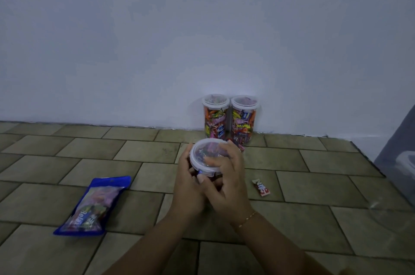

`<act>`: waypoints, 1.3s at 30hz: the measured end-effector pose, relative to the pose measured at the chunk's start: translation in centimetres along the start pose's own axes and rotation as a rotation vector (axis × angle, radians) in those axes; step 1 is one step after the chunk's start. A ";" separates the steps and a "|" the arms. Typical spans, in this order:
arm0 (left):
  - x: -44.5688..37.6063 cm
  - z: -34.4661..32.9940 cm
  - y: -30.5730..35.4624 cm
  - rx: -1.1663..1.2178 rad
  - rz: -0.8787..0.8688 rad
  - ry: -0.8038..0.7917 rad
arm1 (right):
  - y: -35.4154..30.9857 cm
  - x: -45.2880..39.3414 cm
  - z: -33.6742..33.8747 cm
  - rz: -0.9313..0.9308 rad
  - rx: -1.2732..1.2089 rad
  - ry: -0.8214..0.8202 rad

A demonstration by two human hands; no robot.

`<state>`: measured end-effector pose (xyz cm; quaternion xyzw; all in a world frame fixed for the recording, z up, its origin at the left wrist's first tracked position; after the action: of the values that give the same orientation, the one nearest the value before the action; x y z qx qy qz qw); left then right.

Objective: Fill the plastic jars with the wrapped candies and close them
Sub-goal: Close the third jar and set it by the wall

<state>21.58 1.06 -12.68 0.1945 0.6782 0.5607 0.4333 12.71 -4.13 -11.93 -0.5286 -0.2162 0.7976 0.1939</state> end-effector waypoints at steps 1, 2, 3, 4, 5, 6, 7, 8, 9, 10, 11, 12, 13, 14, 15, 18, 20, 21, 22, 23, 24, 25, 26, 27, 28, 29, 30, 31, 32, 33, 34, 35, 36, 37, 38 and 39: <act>0.1 0.1 -0.1 -0.025 0.000 0.006 | -0.1 0.3 -0.2 -0.061 -0.026 -0.001; 0.1 0.3 -0.2 -0.052 0.000 0.016 | -0.1 0.5 -0.4 -0.109 -0.053 -0.001; 0.1 0.5 -0.5 -0.073 0.014 0.030 | -0.1 0.7 -0.5 -0.143 -0.075 -0.005; 0.0 0.7 -0.8 -0.085 0.041 0.047 | -0.1 0.8 -0.5 -0.161 -0.089 -0.009; -0.1 0.8 -1.0 -0.105 0.063 0.061 | -0.2 0.8 -0.5 -0.161 -0.094 -0.013; -0.1 0.9 -1.0 -0.124 0.081 0.068 | -0.2 0.7 -0.4 -0.157 -0.096 -0.021; -0.1 1.0 -0.9 -0.140 0.091 0.068 | -0.3 0.7 -0.3 -0.155 -0.102 -0.032; -0.1 1.1 -0.8 -0.150 0.101 0.055 | -0.2 0.6 -0.2 -0.154 -0.114 -0.044; -0.2 1.2 -0.6 -0.153 0.103 0.027 | -0.1 0.5 0.0 -0.153 -0.130 -0.053; -0.4 1.5 -0.4 -0.163 0.096 -0.020 | 0.2 0.4 0.2 -0.150 -0.146 -0.063; -0.5 1.8 -0.3 -0.193 0.089 -0.080 | 0.4 0.2 0.5 -0.147 -0.154 -0.077; -0.8 2.1 -0.1 -0.238 0.097 -0.143 | 0.6 0.0 0.7 -0.145 -0.156 -0.099; -1.2 2.5 0.1 -0.283 0.113 -0.199 | 0.7 -0.3 0.9 -0.150 -0.162 -0.128; -1.7 2.8 0.2 -0.313 0.134 -0.249 | 0.8 -0.4 1.0 -0.166 -0.175 -0.161; -2.2 2.9 0.4 -0.333 0.148 -0.304 | 0.8 -0.6 1.2 -0.187 -0.195 -0.187; -3.8 2.1 1.6 -0.410 0.175 -0.500 | 0.9 -0.8 1.4 -0.227 -0.245 -0.211; -4.5 1.7 2.0 -0.434 0.183 -0.540 | 1.1 -0.9 1.3 -0.251 -0.267 -0.219; -4.7 1.7 1.9 -0.442 0.188 -0.527 | 1.2 -0.9 1.3 -0.258 -0.268 -0.222; -4.7 1.8 1.8 -0.446 0.193 -0.509 | 1.2 -0.9 1.3 -0.261 -0.266 -0.227; -4.6 1.8 1.8 -0.452 0.195 -0.497 | 1.1 -0.9 1.3 -0.268 -0.263 -0.233; -4.5 1.8 1.8 -0.453 0.193 -0.488 | 1.1 -0.8 1.2 -0.278 -0.262 -0.238; -4.4 1.7 1.8 -0.450 0.188 -0.482 | 1.0 -0.8 1.2 -0.289 -0.265 -0.241; -4.2 1.6 1.9 -0.444 0.181 -0.476 | 1.0 -0.8 1.1 -0.296 -0.271 -0.238; -4.2 1.6 2.0 -0.441 0.176 -0.467 | 0.9 -0.7 1.1 -0.300 -0.277 -0.232; -4.2 1.6 2.0 -0.437 0.177 -0.458 | 0.8 -0.7 1.1 -0.302 -0.280 -0.224; -4.1 1.6 1.9 -0.433 0.180 -0.453 | 0.8 -0.6 1.1 -0.304 -0.277 -0.217; -4.1 1.6 1.7 -0.431 0.190 -0.448 | 0.7 -0.6 1.1 -0.304 -0.272 -0.211; -4.0 1.6 1.6 -0.420 0.194 -0.444 | 0.6 -0.5 1.0 -0.306 -0.270 -0.210; -4.0 1.7 1.4 -0.386 0.199 -0.438 | 0.5 -0.4 1.0 -0.312 -0.275 -0.215; -3.8 1.7 1.0 -0.339 0.213 -0.432 | 0.5 -0.3 1.0 -0.318 -0.279 -0.222; -3.5 1.7 0.5 -0.281 0.227 -0.427 | 0.4 -0.2 1.0 -0.321 -0.277 -0.229; -3.1 1.7 -0.1 -0.245 0.244 -0.430 | 0.3 0.0 1.0 -0.321 -0.260 -0.239; -2.5 1.7 -0.8 -0.243 0.262 -0.449 | 0.3 0.1 0.9 -0.315 -0.220 -0.254; -1.7 1.5 -1.5 -0.264 0.273 -0.467 | 0.3 0.4 0.9 -0.299 -0.156 -0.270; -1.1 1.4 -2.4 -0.288 0.284 -0.472 | 0.3 0.5 0.8 -0.277 -0.080 -0.288; -0.4 1.4 -3.2 -0.300 0.297 -0.465 | 0.2 0.7 0.7 -0.257 -0.010 -0.296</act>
<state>23.62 0.66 -15.52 0.3482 0.4349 0.6523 0.5139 11.75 -4.04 -12.36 -0.3745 -0.3119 0.8343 0.2577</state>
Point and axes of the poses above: each hand's wrist, its own x-axis away from the middle knuckle, its own z-axis out of the back of the hand, y = z × x, the point moved 5 cm from there along -x, towards the middle knuckle, and after that the axes turned 4 degrees about x, right-handed, at the moved point
